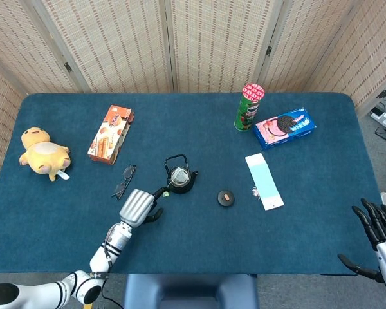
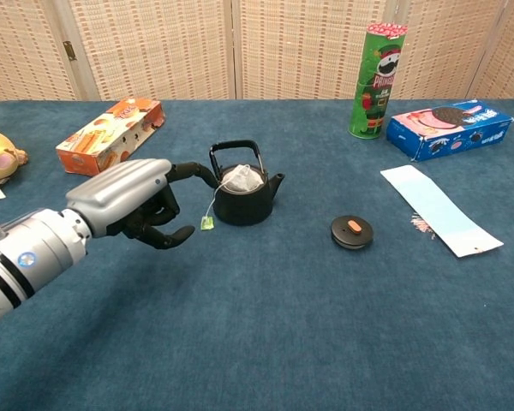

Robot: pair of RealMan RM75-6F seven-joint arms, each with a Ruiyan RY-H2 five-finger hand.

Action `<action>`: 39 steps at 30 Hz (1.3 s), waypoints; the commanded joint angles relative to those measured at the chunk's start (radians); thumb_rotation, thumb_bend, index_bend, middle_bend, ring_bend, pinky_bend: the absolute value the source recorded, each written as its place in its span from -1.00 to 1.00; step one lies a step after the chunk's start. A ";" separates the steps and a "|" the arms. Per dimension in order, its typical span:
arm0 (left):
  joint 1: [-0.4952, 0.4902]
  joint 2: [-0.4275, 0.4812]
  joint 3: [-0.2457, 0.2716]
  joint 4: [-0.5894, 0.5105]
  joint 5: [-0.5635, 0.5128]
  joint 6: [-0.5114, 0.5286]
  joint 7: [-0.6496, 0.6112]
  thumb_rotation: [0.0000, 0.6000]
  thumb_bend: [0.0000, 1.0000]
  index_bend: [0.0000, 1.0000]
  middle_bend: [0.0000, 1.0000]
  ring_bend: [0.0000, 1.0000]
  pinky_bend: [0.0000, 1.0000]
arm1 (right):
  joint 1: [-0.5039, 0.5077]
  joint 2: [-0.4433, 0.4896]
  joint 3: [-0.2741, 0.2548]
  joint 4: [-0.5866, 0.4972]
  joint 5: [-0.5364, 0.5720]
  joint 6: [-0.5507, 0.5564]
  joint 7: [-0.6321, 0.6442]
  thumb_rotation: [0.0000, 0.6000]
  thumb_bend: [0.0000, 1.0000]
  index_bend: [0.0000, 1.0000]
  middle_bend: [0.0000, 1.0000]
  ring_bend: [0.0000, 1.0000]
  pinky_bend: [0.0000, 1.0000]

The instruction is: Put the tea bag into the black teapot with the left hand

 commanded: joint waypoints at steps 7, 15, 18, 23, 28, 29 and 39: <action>-0.117 0.296 -0.101 -0.394 -0.353 -0.316 0.274 1.00 -0.29 -0.88 1.00 1.00 1.00 | 0.000 -0.001 0.000 -0.002 -0.006 0.004 -0.001 0.63 -0.59 -1.00 -1.00 -1.00 -1.00; -0.246 0.271 -0.128 -0.350 -0.559 -0.388 0.382 1.00 -0.30 -0.88 1.00 1.00 1.00 | 0.000 0.003 0.003 0.002 0.004 0.006 0.015 0.63 -0.59 -1.00 -1.00 -1.00 -1.00; -0.277 0.250 -0.131 -0.321 -0.585 -0.385 0.394 1.00 -0.31 -0.85 1.00 1.00 1.00 | 0.001 0.005 0.005 0.005 0.011 0.005 0.025 0.63 -0.59 -1.00 -1.00 -1.00 -1.00; -0.309 0.230 -0.128 -0.301 -0.604 -0.383 0.393 1.00 -0.31 -0.80 1.00 1.00 1.00 | 0.005 0.010 0.010 0.004 0.027 -0.004 0.038 0.63 -0.59 -1.00 -1.00 -1.00 -1.00; -0.333 0.210 -0.105 -0.270 -0.615 -0.384 0.405 1.00 -0.32 -0.75 1.00 1.00 1.00 | 0.004 0.010 0.011 0.004 0.027 -0.001 0.039 0.63 -0.59 -1.00 -1.00 -1.00 -1.00; -0.337 0.205 -0.101 -0.263 -0.619 -0.385 0.406 1.00 -0.32 -0.74 1.00 1.00 1.00 | 0.003 0.010 0.011 0.004 0.027 0.000 0.039 0.63 -0.59 -1.00 -1.00 -1.00 -1.00; -0.363 0.160 -0.077 -0.177 -0.625 -0.414 0.369 1.00 -0.32 -0.72 1.00 1.00 1.00 | 0.001 0.011 0.015 0.005 0.037 0.004 0.044 0.63 -0.59 -1.00 -1.00 -1.00 -1.00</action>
